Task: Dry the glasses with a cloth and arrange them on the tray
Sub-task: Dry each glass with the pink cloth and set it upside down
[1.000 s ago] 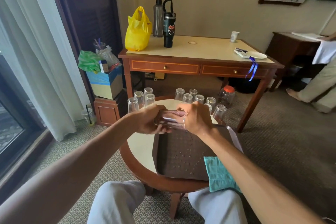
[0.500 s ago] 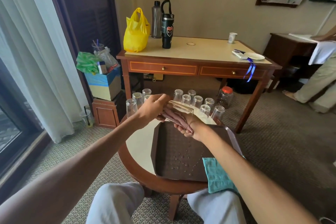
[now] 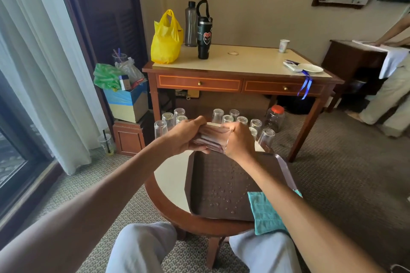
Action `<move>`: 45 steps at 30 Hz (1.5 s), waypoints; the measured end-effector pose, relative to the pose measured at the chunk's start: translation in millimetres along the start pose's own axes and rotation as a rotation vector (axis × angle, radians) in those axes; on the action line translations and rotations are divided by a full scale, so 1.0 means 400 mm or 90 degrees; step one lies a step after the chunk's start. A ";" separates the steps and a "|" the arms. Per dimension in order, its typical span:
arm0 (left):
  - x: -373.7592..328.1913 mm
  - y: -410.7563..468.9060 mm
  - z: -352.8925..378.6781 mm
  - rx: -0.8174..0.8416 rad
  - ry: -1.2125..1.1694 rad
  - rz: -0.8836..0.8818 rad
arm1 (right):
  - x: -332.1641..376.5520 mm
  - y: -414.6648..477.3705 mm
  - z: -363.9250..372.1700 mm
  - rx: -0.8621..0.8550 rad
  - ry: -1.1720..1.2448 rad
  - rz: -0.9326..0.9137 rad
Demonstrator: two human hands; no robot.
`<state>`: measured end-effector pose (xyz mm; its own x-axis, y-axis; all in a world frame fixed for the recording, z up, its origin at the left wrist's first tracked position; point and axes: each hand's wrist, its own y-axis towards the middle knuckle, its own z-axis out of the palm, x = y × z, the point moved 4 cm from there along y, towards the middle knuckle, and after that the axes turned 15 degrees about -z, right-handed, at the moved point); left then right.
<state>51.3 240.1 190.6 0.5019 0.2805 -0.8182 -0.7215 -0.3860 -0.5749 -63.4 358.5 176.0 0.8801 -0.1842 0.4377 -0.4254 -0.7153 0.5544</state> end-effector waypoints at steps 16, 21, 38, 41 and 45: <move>0.020 0.017 -0.009 0.135 -0.106 -0.013 | 0.076 0.020 -0.069 0.044 -0.219 -0.067; 0.014 0.010 0.005 0.050 -0.093 -0.054 | 0.103 0.034 -0.094 0.027 -0.265 -0.182; -0.053 -0.008 0.021 0.053 -0.186 0.013 | 0.068 0.072 -0.097 0.068 -0.195 -0.035; -0.046 -0.006 0.026 0.037 -0.095 -0.059 | 0.102 0.079 -0.120 0.025 -0.274 -0.177; -0.065 0.003 0.027 -0.108 0.017 0.047 | -0.011 0.055 -0.057 0.045 -0.209 -0.008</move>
<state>32.1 242.0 211.0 0.4654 0.2230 -0.8566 -0.6672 -0.5475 -0.5050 -81.6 358.8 202.5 0.9113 -0.3734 0.1737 -0.4080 -0.7617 0.5033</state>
